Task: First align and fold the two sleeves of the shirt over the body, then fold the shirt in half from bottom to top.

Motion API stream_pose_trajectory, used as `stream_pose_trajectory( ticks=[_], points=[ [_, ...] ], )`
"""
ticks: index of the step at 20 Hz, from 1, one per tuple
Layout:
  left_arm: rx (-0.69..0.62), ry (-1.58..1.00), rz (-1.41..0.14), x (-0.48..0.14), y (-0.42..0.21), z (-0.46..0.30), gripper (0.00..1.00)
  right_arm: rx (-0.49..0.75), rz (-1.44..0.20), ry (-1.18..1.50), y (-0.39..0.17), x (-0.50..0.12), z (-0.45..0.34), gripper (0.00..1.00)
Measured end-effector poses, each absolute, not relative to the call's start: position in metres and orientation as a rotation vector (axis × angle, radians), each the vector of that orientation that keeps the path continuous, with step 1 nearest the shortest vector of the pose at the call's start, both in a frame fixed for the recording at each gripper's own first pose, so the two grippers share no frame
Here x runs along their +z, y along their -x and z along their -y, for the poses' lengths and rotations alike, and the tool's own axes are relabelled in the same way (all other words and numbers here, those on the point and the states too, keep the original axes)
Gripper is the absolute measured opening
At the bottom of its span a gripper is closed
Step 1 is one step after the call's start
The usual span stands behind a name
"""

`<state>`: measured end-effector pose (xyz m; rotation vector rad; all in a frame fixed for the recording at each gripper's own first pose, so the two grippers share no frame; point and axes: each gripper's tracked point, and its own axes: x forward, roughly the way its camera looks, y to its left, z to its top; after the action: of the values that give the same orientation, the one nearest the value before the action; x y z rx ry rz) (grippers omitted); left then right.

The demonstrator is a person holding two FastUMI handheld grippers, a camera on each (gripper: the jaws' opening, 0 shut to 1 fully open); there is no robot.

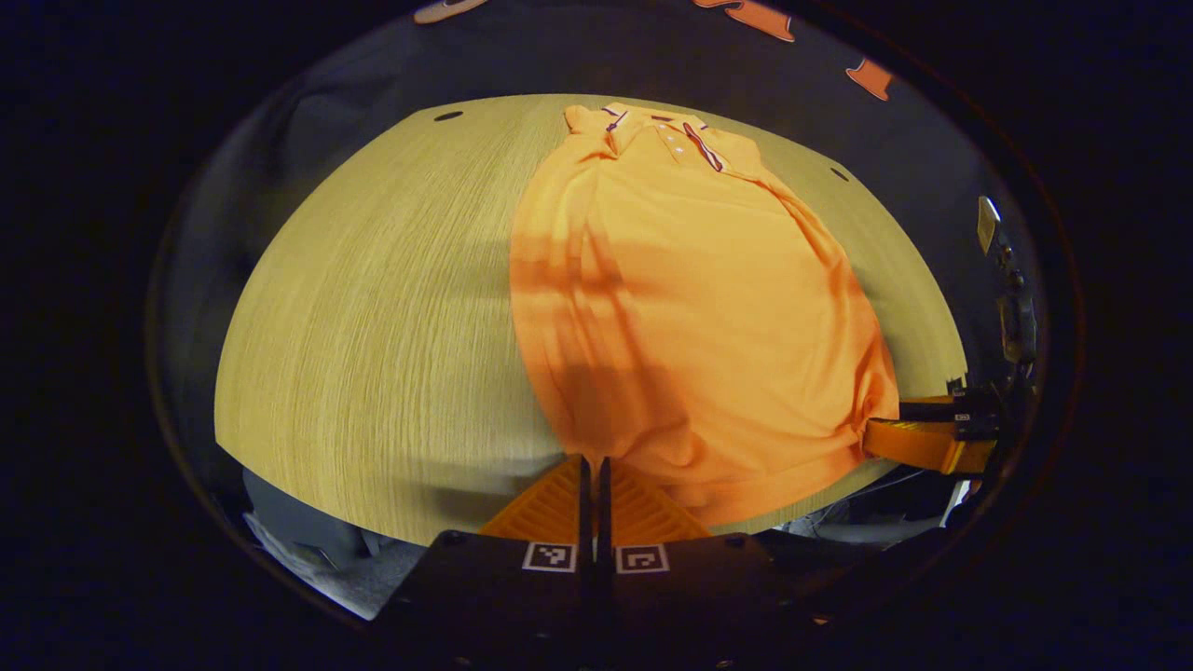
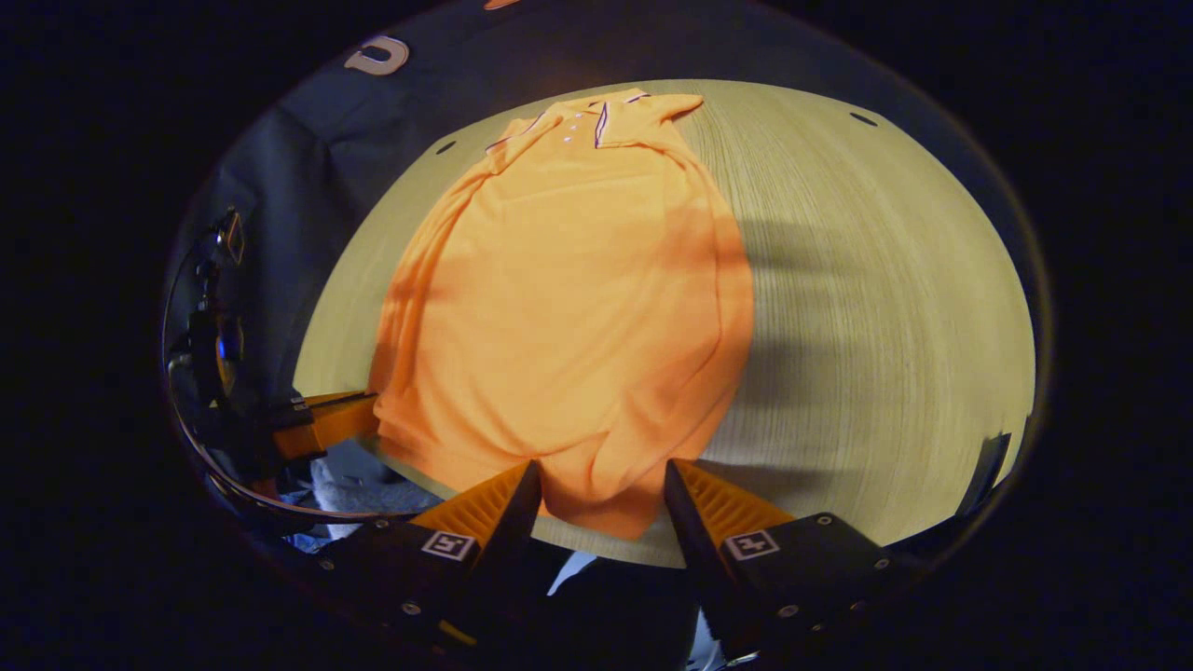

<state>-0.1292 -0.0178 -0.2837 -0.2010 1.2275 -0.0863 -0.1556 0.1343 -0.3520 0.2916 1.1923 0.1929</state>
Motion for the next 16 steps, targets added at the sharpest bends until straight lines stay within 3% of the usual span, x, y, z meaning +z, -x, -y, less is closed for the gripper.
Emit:
stream_pose_trajectory(
  ticks=[2, 3, 4, 6, 8, 16],
  points=[
    [-0.115, 0.224, -1.227, -0.282, 0.128, 0.022, 0.01, 0.175, -1.198, -0.326, 0.156, -0.349, -0.133, 0.19],
    [-0.114, 0.216, -1.224, -0.280, 0.126, 0.018, 0.01, 0.199, -1.203, -0.383, 0.158, -0.349, -0.135, 0.18],
    [-0.124, 0.224, -1.214, -0.276, 0.123, 0.020, 0.01, 0.178, -1.199, -0.490, 0.152, -0.349, -0.138, 0.06],
    [-0.146, 0.265, -1.180, -0.264, 0.116, 0.026, 0.01, 0.153, -1.188, -0.672, 0.149, -0.346, -0.135, 0.08],
    [-0.153, 0.300, -1.171, -0.256, 0.111, 0.028, 0.01, 0.182, -1.182, -0.791, 0.151, -0.338, -0.141, 0.04],
    [-0.171, 0.359, -1.130, -0.236, 0.087, 0.023, 0.01, 0.238, -1.120, -0.889, 0.129, -0.308, -0.149, 0.04]
  ],
)
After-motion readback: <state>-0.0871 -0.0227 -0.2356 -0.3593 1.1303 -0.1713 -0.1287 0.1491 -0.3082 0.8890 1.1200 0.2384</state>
